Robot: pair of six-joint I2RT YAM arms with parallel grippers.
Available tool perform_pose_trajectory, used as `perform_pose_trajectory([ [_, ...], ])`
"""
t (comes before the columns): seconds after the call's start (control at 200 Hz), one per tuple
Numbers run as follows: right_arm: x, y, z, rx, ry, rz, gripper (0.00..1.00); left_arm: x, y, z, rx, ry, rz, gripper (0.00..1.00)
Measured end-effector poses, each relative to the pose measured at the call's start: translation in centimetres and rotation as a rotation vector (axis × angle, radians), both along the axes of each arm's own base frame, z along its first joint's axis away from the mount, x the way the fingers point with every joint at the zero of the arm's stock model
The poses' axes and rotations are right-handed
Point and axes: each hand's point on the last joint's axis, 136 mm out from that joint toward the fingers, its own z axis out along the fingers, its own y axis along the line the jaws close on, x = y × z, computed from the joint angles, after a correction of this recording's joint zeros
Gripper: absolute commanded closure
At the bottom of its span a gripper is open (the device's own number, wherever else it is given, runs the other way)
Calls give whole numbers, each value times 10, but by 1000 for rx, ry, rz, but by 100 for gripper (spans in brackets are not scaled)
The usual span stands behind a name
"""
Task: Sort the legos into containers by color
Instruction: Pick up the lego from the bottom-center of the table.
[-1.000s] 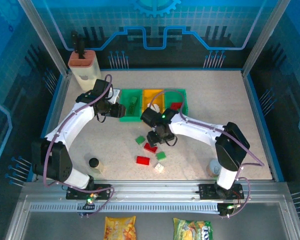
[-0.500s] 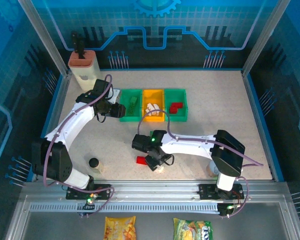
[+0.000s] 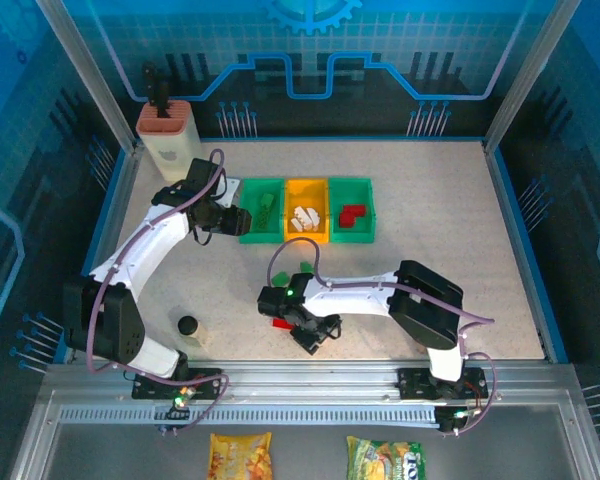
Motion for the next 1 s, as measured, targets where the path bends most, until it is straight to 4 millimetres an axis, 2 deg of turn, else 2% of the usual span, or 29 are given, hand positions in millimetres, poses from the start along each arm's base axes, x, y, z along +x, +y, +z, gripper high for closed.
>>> perform_pose_trajectory([
  [0.28,-2,-1,-3,-11,7,16,57,0,0,0,0,1,0,52],
  [0.825,-3,-5,0,-28,14,20,63,0,0,-1,0,2,0,53],
  [1.001,-2,-5,9,-9,7,17,64,0,0,-1,0,2,0,53],
])
